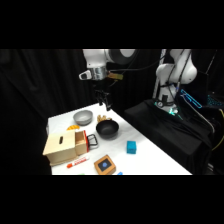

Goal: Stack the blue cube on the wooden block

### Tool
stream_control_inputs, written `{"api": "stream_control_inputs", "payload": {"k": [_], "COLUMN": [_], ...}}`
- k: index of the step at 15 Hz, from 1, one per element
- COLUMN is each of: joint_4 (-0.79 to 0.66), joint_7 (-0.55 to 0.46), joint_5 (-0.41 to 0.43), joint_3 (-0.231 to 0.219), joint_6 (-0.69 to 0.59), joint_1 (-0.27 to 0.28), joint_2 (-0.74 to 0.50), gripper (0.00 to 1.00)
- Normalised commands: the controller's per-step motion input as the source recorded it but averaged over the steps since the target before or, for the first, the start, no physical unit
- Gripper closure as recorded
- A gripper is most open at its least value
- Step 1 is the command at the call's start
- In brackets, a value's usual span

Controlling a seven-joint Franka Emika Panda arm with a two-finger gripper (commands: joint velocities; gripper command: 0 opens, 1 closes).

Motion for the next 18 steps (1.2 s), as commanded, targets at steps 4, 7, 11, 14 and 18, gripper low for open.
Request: {"api": "stream_control_inputs", "payload": {"k": [4, 7, 11, 14, 18], "joint_4": [-0.11, -0.25, -0.34, -0.32, -0.26], "joint_7": [0.13, 0.26, 0.35, 0.44, 0.52], "joint_5": [-0.015, 0.002, 0.007, 0.009, -0.016], "joint_3": [0.026, 0.037, 0.074, 0.109, 0.107], "joint_6": [0.10, 0.20, 0.25, 0.26, 0.27], "joint_1": [-0.007, 0.011, 0.059, 0.107, 0.118], "joint_2": [-0.07, -0.15, -0.25, -0.24, -0.18], "gripper": [0.00, 0.00, 0.00, 0.00, 0.00]}}
